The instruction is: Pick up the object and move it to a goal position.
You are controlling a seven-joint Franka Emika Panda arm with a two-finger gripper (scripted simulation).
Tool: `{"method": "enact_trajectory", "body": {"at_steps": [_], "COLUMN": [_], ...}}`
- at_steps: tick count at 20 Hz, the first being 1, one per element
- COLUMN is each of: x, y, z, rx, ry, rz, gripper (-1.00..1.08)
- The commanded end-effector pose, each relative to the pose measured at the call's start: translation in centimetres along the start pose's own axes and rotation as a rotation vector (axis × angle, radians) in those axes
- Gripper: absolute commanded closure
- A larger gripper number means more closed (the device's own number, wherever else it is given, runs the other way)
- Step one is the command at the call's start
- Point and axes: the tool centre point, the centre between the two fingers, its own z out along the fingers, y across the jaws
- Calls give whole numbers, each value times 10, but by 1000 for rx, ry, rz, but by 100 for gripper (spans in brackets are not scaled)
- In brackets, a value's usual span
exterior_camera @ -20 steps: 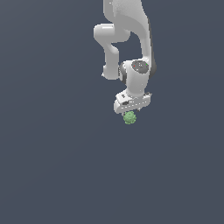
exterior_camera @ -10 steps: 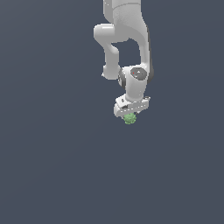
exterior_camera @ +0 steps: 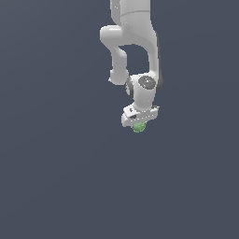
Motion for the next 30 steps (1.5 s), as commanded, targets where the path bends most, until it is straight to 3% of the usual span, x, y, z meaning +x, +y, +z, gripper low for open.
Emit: {"method": "enact_trajectory", "body": {"at_steps": [1,16,30], "x": [0,7,51], "y": [0,-2,-17], "z": [1,-16,-117], "rx": [0,0,1], "ry": [0,0,0], "rz": [-1,-1,-1], "gripper": [108,108,108]}}
